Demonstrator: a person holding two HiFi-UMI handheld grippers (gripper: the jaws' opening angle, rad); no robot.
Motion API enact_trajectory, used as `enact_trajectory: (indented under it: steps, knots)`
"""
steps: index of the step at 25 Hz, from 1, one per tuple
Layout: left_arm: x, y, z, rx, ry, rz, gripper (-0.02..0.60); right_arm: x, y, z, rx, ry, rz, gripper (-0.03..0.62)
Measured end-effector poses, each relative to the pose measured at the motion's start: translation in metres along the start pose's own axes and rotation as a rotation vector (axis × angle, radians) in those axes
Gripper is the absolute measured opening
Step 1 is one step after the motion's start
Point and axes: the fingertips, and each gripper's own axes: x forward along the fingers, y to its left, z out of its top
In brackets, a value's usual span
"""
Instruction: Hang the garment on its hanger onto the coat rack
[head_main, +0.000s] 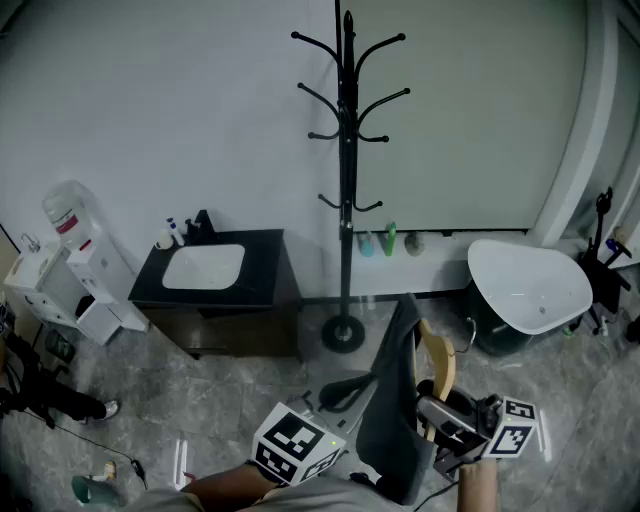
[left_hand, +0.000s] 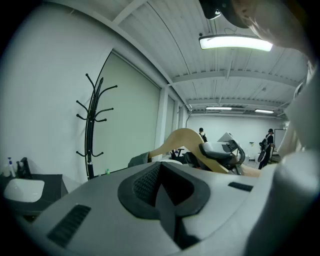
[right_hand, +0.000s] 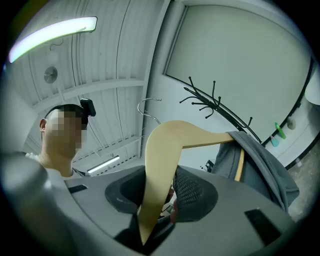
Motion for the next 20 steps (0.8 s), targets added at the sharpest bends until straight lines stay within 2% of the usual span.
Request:
enact_trajectory:
  steps: [11, 20]
  knots:
    - [0.017, -0.019, 0.006, 0.004, -0.008, 0.027, 0.006, -0.024, -0.002, 0.024, -0.015, 0.001, 0.021, 0.15]
    - [0.036, -0.013, 0.001, -0.019, 0.012, 0.097, 0.006, -0.019, -0.028, 0.058, 0.022, -0.014, 0.014, 0.15]
